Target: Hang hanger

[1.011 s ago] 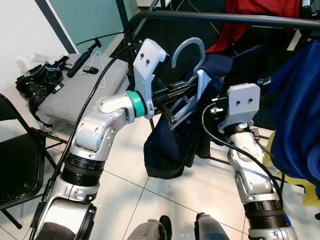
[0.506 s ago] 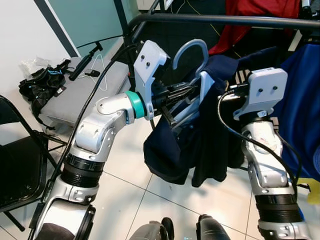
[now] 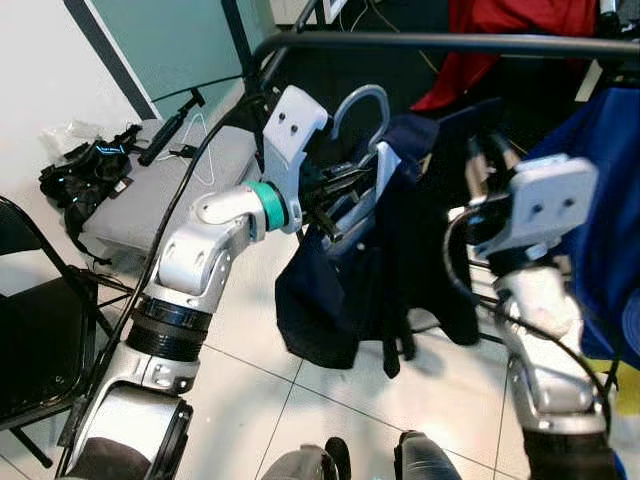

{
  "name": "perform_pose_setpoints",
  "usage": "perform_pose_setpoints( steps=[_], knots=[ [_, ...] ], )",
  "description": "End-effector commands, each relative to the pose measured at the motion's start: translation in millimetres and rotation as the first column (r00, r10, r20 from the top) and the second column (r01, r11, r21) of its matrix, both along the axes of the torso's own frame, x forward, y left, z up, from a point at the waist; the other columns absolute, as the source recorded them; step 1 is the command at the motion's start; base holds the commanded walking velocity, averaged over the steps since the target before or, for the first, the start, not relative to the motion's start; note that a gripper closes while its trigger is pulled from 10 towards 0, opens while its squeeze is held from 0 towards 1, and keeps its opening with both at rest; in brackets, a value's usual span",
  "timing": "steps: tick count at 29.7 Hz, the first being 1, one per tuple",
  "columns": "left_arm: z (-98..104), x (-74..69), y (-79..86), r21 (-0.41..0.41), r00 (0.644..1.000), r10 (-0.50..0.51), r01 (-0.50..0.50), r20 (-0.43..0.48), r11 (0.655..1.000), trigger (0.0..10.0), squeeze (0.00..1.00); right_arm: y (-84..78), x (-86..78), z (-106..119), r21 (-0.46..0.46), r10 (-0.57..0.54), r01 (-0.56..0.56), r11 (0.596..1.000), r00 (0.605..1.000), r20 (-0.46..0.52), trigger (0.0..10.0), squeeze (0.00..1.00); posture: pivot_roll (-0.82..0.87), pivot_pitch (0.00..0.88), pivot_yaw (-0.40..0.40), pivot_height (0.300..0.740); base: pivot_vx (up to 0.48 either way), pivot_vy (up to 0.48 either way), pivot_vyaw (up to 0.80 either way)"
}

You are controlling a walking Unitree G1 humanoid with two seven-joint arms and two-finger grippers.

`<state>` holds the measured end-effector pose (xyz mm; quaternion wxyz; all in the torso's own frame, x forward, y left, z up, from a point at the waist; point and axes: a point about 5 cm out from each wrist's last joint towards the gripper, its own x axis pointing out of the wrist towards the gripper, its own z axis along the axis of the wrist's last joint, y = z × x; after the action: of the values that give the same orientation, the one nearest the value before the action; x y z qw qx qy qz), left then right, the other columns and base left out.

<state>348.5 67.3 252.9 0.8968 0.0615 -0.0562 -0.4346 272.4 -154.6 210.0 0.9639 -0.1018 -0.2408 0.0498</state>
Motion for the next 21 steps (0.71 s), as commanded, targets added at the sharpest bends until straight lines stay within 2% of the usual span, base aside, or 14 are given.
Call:
perform_pose_setpoints(
  steps=[1, 3, 5, 7, 8, 10, 11, 15, 16, 17, 18, 19, 20, 21],
  knots=[
    [3.8, 5.3, 6.2, -0.006, 0.999, 0.038, -0.038, 0.033, 0.999, 10.0, 0.00, 10.4, -9.3, -10.0, 0.014, 0.060, -0.060, 0.998, 0.997, -0.045, 10.0, 1.00, -0.22, 0.082, 0.242, 0.740, 0.000, 0.000, 0.00],
    [5.6, 6.0, 5.0, -0.015, 0.999, 0.022, -0.022, 0.037, 1.000, 10.0, 0.00, 14.7, -16.4, -14.7, 0.039, 0.109, -0.106, 0.994, 0.991, -0.072, 10.0, 1.00, -0.23, 0.086, 0.253, 0.740, 0.000, 0.000, 0.00],
    [5.6, 6.0, 5.0, -0.015, 0.999, 0.022, -0.022, 0.037, 1.000, 10.0, 0.00, 14.7, -16.4, -14.7, 0.039, 0.109, -0.106, 0.994, 0.991, -0.072, 10.0, 1.00, -0.23, 0.086, 0.253, 0.740, 0.000, 0.000, 0.00],
    [7.0, 5.0, 3.8, -0.018, 0.999, 0.000, 0.001, 0.043, 1.000, 10.0, 0.00, 18.6, -19.8, -16.4, 0.049, 0.154, -0.150, 0.987, 0.984, -0.091, 10.0, 1.00, -0.23, 0.087, 0.259, 0.740, 0.000, 0.000, 0.00],
    [8.4, 3.4, 2.6, -0.018, 0.998, -0.025, 0.026, 0.051, 1.000, 10.0, 0.00, 23.8, -22.2, -18.5, 0.047, 0.210, -0.206, 0.977, 0.971, -0.113, 10.0, 1.00, -0.23, 0.087, 0.261, 0.740, 0.000, 0.000, 0.00],
    [8.4, 3.4, 2.6, -0.018, 0.998, -0.025, 0.026, 0.051, 1.000, 10.0, 0.00, 23.8, -22.2, -18.5, 0.047, 0.210, -0.206, 0.977, 0.971, -0.113, 10.0, 1.00, -0.23, 0.087, 0.261, 0.740, 0.000, 0.000, 0.00],
    [9.2, 2.7, 1.9, -0.017, 0.998, -0.038, 0.039, 0.056, 0.999, 10.0, 0.00, 27.4, -23.5, -20.0, 0.041, 0.246, -0.242, 0.969, 0.961, -0.131, 10.0, 1.00, -0.23, 0.087, 0.261, 0.740, 0.000, 0.000, 0.00],
    [11.2, 2.1, 1.3, -0.017, 0.997, -0.050, 0.051, 0.061, 0.999, 10.0, 0.00, 33.4, -17.7, -21.3, 0.014, 0.276, -0.278, 0.961, 0.948, -0.156, 10.0, 1.00, -0.22, 0.086, 0.262, 0.740, 0.000, 0.000, 0.00],
    [12.2, 0.5, 0.3, -0.021, 0.996, -0.061, 0.062, 0.065, 0.998, 10.0, 0.00, 37.9, -12.7, -23.1, 0.002, 0.304, -0.308, 0.951, 0.935, -0.182, 10.0, 1.00, -0.22, 0.083, 0.260, 0.740, 0.000, 0.000, 0.00],
    [13.4, -0.7, -0.8, -0.025, 0.995, -0.072, 0.074, 0.072, 0.997, 10.0, 0.00, 41.3, -6.3, -24.9, -0.012, 0.317, -0.327, 0.945, 0.926, -0.206, 10.0, 0.87, -0.22, 0.082, 0.258, 0.740, 0.000, 0.000, 0.00],
    [13.4, -0.7, -0.8, -0.025, 0.995, -0.072, 0.074, 0.072, 0.997, 10.0, 0.00, 41.3, -6.3, -24.9, -0.012, 0.317, -0.327, 0.945, 0.926, -0.206, 10.0, 0.87, -0.22, 0.082, 0.258, 0.740, 0.000, 0.000, 0.00],
    [14.4, -1.8, -1.6, -0.031, 0.994, -0.082, 0.084, 0.076, 0.996, 10.0, 0.00, 43.2, -1.1, -26.0, -0.019, 0.323, -0.336, 0.942, 0.920, -0.221, 10.0, 0.00, -0.22, 0.082, 0.258, 0.740, 0.000, 0.000, 0.00],
    [14.4, -1.8, -1.6, -0.031, 0.994, -0.082, 0.084, 0.076, 0.996, 10.0, 0.00, 43.2, -1.1, -26.0, -0.019, 0.323, -0.336, 0.942, 0.920, -0.221, 10.0, 0.00, -0.22, 0.082, 0.258, 0.740, 0.000, 0.000, 0.00],
    [15.8, -2.8, -2.1, -0.036, 0.993, -0.090, 0.093, 0.081, 0.995, 10.0, 0.00, 42.5, 6.7, -26.5, -0.030, 0.303, -0.318, 0.948, 0.924, -0.232, 10.0, 0.00, -0.21, 0.080, 0.256, 0.740, 0.000, 0.000, 0.00]
  ],
)
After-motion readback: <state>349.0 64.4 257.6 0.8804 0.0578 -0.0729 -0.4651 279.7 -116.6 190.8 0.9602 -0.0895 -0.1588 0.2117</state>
